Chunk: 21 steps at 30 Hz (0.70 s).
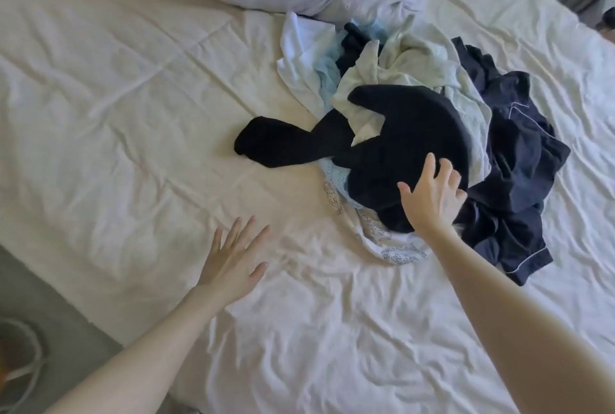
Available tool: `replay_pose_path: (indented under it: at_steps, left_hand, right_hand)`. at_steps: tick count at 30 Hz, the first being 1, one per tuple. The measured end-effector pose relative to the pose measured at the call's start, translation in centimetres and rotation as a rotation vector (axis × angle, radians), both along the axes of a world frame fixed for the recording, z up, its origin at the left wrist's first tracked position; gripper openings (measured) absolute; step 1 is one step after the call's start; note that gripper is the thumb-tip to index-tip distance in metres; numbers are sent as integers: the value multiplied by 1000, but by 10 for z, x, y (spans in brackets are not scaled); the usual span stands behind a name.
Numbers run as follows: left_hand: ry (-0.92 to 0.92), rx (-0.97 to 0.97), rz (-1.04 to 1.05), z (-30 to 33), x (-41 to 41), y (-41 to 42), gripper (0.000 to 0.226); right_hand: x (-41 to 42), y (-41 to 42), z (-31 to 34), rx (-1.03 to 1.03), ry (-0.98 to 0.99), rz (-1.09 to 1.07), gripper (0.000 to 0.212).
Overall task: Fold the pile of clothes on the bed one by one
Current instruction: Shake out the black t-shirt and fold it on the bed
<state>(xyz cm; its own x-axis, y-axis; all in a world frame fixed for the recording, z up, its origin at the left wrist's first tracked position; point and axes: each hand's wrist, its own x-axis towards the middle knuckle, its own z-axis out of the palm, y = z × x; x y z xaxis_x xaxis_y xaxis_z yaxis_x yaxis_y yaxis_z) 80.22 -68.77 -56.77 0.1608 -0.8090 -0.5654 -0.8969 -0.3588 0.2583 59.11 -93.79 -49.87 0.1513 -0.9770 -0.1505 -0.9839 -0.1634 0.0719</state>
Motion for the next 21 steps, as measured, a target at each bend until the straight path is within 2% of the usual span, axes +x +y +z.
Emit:
replay_pose_path:
  at_steps: [2, 5, 7, 12, 14, 18, 19, 21]
  left_hand:
    - [2, 60, -42, -22, -9, -3, 65]
    - [-17, 108, -74, -46, -18, 1, 66]
    - [-20, 142, -81, -55, -18, 1, 68]
    - [76, 247, -68, -52, -10, -11, 63]
    - [274, 212, 133, -38, -16, -21, 56]
    - [915, 77, 928, 11, -34, -29, 52]
    - [1034, 89, 1047, 24, -39, -28, 53]
    - [1223, 125, 1122, 46, -47, -23, 45]
  right_hand:
    - [-12, -7, -22, 62, 81, 41, 69]
    - [-23, -10, -50, 66, 53, 94, 44]
    - [-23, -11, -60, 39, -53, 93, 27]
    - [-8, 29, -51, 64, -437, 86, 21]
    - [0, 61, -39, 125, -576, 55, 17]
    - [11, 128, -14, 294, -743, 32, 13]
    - [13, 144, -8, 332, -778, 35, 13]
    - [19, 178, 3, 432, -836, 74, 12]
